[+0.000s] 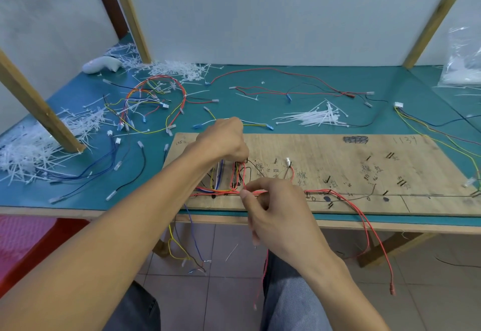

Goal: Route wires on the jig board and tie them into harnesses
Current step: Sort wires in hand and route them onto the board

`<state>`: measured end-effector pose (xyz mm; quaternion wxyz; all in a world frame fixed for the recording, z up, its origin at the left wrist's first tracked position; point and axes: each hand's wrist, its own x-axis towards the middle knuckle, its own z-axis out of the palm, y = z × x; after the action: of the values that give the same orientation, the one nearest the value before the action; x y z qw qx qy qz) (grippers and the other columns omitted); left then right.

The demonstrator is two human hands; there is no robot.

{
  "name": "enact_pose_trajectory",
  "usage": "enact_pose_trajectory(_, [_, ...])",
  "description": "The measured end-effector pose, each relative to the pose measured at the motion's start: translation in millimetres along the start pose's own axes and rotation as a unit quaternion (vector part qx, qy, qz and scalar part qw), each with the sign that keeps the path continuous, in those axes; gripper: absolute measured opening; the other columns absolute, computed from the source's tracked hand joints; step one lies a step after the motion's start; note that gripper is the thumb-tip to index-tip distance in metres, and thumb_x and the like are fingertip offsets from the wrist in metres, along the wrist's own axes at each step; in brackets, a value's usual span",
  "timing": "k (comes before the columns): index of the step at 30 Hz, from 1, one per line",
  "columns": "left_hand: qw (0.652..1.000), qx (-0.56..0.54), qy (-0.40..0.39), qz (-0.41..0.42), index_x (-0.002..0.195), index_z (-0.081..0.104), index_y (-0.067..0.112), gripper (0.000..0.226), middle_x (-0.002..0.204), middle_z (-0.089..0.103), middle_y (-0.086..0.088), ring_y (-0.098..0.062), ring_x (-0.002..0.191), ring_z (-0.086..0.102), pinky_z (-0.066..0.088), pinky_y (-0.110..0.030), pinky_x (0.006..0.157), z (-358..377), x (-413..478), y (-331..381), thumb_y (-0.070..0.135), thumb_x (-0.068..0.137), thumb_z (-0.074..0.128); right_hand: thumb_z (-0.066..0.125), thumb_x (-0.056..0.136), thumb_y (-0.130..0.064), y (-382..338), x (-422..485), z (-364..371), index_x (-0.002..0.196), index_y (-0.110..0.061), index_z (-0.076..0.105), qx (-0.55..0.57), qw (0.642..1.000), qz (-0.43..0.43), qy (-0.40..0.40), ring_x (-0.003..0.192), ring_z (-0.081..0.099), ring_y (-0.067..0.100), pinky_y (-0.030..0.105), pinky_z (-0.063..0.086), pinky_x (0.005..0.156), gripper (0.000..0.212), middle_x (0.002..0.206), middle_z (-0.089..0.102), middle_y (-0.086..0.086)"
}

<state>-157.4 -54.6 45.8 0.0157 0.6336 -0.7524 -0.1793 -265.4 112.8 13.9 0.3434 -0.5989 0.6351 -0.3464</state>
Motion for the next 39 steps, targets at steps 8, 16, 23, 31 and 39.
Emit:
enact_pose_trajectory(8, [0.999,-0.035,-0.013,-0.016,0.096,0.080,0.020,0.032,0.099,0.075,-0.004,-0.026,0.098,0.072,0.063,-0.044,0.089,-0.7,7.0,0.7,0.019,0.067,0.092,0.057,0.108,-0.028,6.5,-24.2,-18.4,0.108,-0.022,0.072,0.165,0.981,0.071,-0.073,0.037,0.050,0.018,0.025,0.040,0.047,0.016,0.057,0.064,0.002])
enact_pose_trajectory(16, [0.999,-0.040,-0.004,-0.026,0.093,0.083,0.021,0.018,0.100,0.077,0.000,-0.023,0.100,0.072,0.063,-0.041,0.090,8.8,8.7,-3.1,0.012,0.078,0.080,0.052,0.111,-0.025,25.2,-62.1,-50.7,0.111,-0.023,0.078,0.248,0.958,0.123,-0.083,0.032,0.038,0.016,0.020,0.030,0.037,0.026,0.060,0.053,0.006])
enact_pose_trajectory(23, [0.999,-0.035,-0.026,0.032,0.080,0.085,0.028,0.012,0.074,0.074,0.012,-0.006,0.079,0.066,0.052,-0.021,0.063,-3.8,-4.0,-2.4,0.016,0.077,0.086,0.051,0.111,-0.021,47.1,-71.5,-57.5,0.112,-0.023,0.074,0.206,0.969,0.125,-0.051,0.031,0.041,0.018,0.017,0.025,0.035,0.023,0.060,0.057,0.009])
enact_pose_trajectory(31, [0.955,0.043,0.093,0.279,0.102,0.076,0.033,0.020,0.104,0.062,0.012,-0.013,0.107,0.057,0.052,-0.038,0.086,9.1,-60.4,18.8,0.025,0.085,0.071,0.057,0.107,-0.021,68.3,-67.6,-70.1,0.093,-0.032,0.062,0.065,0.995,0.068,0.012,0.029,0.048,0.024,0.019,0.033,0.038,0.019,0.057,0.065,0.008])
enact_pose_trajectory(39, [0.944,0.004,0.126,0.306,0.121,0.078,0.015,0.024,0.123,0.075,0.002,-0.019,0.121,0.066,0.056,-0.041,0.103,71.8,-117.6,1.7,0.022,0.103,0.063,0.073,0.096,-0.036,74.0,-51.3,-106.7,0.076,-0.034,0.069,-0.086,0.991,0.047,0.087,0.051,0.061,0.007,0.026,0.048,0.051,0.021,0.064,0.070,-0.009])
